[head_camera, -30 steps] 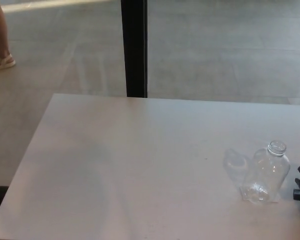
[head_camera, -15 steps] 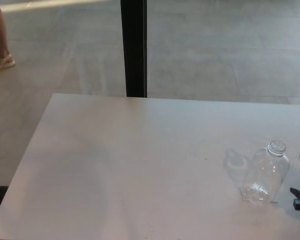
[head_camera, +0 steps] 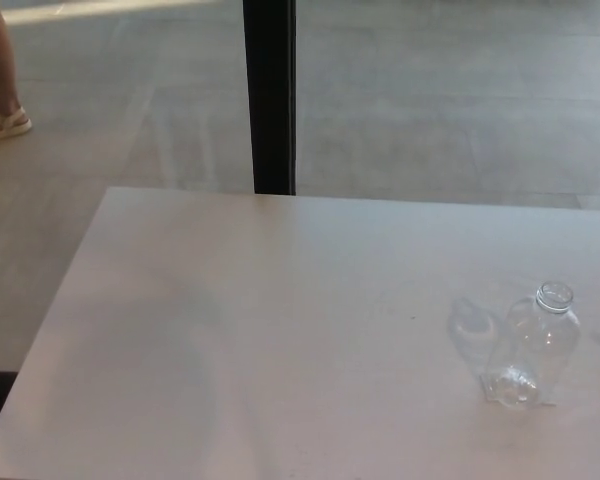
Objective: The robot uses its right hand to grab and lift the lid of the spray bottle kept in the middle of the desk and places the lid on the right side of the bottle
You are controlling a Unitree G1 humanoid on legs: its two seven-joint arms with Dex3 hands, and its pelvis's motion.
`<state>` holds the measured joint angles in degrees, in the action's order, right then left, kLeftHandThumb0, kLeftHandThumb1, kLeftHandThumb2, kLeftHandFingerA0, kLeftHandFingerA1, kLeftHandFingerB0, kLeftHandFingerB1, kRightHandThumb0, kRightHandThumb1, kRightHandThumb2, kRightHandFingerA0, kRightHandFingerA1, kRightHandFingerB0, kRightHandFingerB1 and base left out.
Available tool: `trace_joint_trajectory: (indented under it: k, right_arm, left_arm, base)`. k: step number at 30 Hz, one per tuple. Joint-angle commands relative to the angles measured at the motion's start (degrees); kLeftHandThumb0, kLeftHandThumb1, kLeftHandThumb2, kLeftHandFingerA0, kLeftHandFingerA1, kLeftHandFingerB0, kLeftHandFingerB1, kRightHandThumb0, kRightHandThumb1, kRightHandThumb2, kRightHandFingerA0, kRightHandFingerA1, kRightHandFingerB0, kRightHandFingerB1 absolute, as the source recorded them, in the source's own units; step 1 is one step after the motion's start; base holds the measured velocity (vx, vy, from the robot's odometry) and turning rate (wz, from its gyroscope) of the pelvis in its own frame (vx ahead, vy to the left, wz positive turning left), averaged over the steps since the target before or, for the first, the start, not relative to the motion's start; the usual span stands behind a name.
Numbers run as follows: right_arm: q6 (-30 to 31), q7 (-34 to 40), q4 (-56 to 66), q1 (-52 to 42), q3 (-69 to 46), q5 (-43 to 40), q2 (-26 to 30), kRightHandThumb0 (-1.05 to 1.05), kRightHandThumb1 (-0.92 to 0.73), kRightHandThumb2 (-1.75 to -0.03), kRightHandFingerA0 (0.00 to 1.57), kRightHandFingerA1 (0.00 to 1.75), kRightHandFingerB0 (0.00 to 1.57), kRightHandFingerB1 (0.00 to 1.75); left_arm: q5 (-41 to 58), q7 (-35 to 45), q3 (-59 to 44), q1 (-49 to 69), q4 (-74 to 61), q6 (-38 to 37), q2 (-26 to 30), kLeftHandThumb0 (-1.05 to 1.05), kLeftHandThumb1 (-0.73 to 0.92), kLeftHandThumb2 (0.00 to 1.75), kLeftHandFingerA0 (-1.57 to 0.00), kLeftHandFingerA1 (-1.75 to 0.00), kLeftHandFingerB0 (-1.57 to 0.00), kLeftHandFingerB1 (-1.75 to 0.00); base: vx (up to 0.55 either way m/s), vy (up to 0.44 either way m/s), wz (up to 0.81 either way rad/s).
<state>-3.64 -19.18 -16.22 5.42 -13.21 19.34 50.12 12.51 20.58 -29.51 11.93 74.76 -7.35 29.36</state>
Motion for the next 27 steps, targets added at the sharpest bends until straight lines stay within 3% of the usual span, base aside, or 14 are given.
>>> trace_joint_trajectory:
  k: [1, 2, 3, 4, 5, 6, 7, 13, 17, 18, 19, 22, 23, 27]
  right_arm:
    - [3.1, -7.0, -4.1, -3.9, -6.3, -9.4, 0.9, -0.88, -0.39, -0.81, 0.0, 0.0, 0.01, 0.22]
    - [2.8, -7.0, -4.5, -3.8, -5.9, -9.2, 0.6, -0.88, -0.39, -0.81, 0.0, 0.0, 0.01, 0.22]
    - [2.7, -6.0, -3.7, -3.8, -3.7, -7.7, -1.0, -0.92, -0.54, -0.91, 0.0, 0.03, 0.05, 0.18]
    - [3.1, -5.9, -3.5, -3.6, -2.8, -7.4, -1.7, -0.94, -0.56, -0.91, 0.0, 0.0, 0.01, 0.18]
    - [3.6, -5.8, -2.9, -3.3, -1.2, -6.6, -2.5, -0.91, -0.52, -0.89, 0.0, 0.03, 0.01, 0.2]
    - [3.7, -5.8, -2.8, -3.4, -1.1, -6.7, -2.4, -0.91, -0.52, -0.89, 0.0, 0.03, 0.01, 0.2]
    - [3.8, -6.2, -2.5, -3.0, 0.0, -6.5, -2.8, -0.91, -0.52, -0.89, 0.0, 0.06, 0.0, 0.18]
    - [6.4, -7.9, -0.5, -0.4, 4.1, -6.3, -3.3, -0.99, -0.62, -0.91, 0.0, 0.0, 0.1, 0.07]
    - [6.2, -6.9, -2.2, -1.7, 0.8, -7.7, -1.9, -1.0, -0.59, -0.93, 0.0, 0.05, 0.09, 0.11]
    - [6.3, -6.3, -3.2, -2.3, -1.2, -9.0, -1.9, -0.96, -0.54, -0.91, 0.0, 0.09, 0.0, 0.18]
    - [6.6, -4.1, -5.4, -4.3, -6.3, -11.0, -1.7, -1.05, -0.62, -0.93, 0.0, 0.0, 0.06, 0.15]
    - [5.5, -1.9, -8.8, -6.7, -12.6, -12.8, -2.1, -1.0, -0.59, -0.95, 0.0, 0.06, 0.0, 0.12]
    - [6.1, -0.9, -9.4, -7.9, -15.3, -13.7, -2.6, -1.03, -0.61, -0.97, 0.0, 0.04, 0.06, 0.15]
    - [4.0, 3.3, -23.6, -12.3, -29.5, -20.3, -2.3, -1.03, -0.64, -0.97, 0.0, 0.07, 0.07, 0.14]
  left_arm:
    - [-0.9, -0.6, 1.1, 0.0, 0.1, -1.4, 1.3, -0.93, 0.92, 0.71, -0.59, -0.47, -0.38, -0.39]
    - [-0.9, -0.5, 1.2, 0.0, 0.0, -1.4, 1.3, -0.93, 0.92, 0.71, -0.59, -0.47, -0.38, -0.39]
    - [-0.8, -0.5, 1.3, 0.0, -0.1, -1.4, 1.4, -0.94, 0.92, 0.7, -0.58, -0.47, -0.37, -0.38]
    - [-0.7, -0.5, 1.4, -0.1, -0.2, -1.4, 1.5, -0.93, 0.92, 0.71, -0.57, -0.46, -0.37, -0.39]
    - [-0.7, -0.6, 1.6, -0.1, -0.5, -1.2, 1.6, -0.96, 0.79, 1.17, -0.52, -0.57, -0.33, -0.5]
    - [-0.7, -0.6, 1.7, -0.3, -0.5, -1.2, 1.6, -0.96, 0.79, 1.17, -0.52, -0.57, -0.33, -0.5]
    - [-0.4, -0.5, 1.5, -0.3, -0.6, -1.1, 1.5, -0.92, 0.92, 0.71, -0.58, -0.5, -0.38, -0.4]
    - [0.0, -0.4, 1.3, -0.2, -0.6, -1.5, 1.4, -0.93, 0.92, 0.7, -0.59, -0.49, -0.4, -0.39]
    - [0.4, -0.3, 1.0, -0.1, -0.9, -1.5, 1.4, -0.92, 0.92, 0.7, -0.57, -0.51, -0.39, -0.41]
    - [0.3, -0.4, 1.1, -0.2, -0.9, -1.2, 1.5, -0.87, 0.72, 1.15, -0.51, -0.61, -0.32, -0.51]
    - [0.5, -0.3, 0.9, -0.6, -0.7, -0.6, 1.5, -0.92, 0.92, 0.69, -0.57, -0.5, -0.39, -0.4]
    - [0.1, -0.3, 1.2, -0.5, -0.7, -1.1, 1.5, -0.91, 0.92, 0.7, -0.57, -0.49, -0.39, -0.4]
    - [0.2, -0.3, 1.2, -0.5, -0.7, -0.9, 1.6, -0.91, 0.92, 0.7, -0.58, -0.5, -0.4, -0.4]
    - [-0.2, -0.6, 1.5, -0.4, -0.6, -1.2, 1.7, -0.9, 0.92, 0.7, -0.59, -0.49, -0.39, -0.39]
  base:
    - [0.0, 0.0, 0.0]
    - [0.0, 0.0, 0.0]
    - [0.0, 0.0, 0.0]
    - [0.0, 0.0, 0.0]
    - [0.0, 0.0, 0.0]
    - [0.0, 0.0, 0.0]
    - [0.0, 0.0, 0.0]
    - [0.0, 0.0, 0.0]
    - [0.0, 0.0, 0.0]
    - [0.0, 0.0, 0.0]
    - [0.0, 0.0, 0.0]
    - [0.0, 0.0, 0.0]
    - [0.0, 0.0, 0.0]
    - [0.0, 0.0, 0.0]
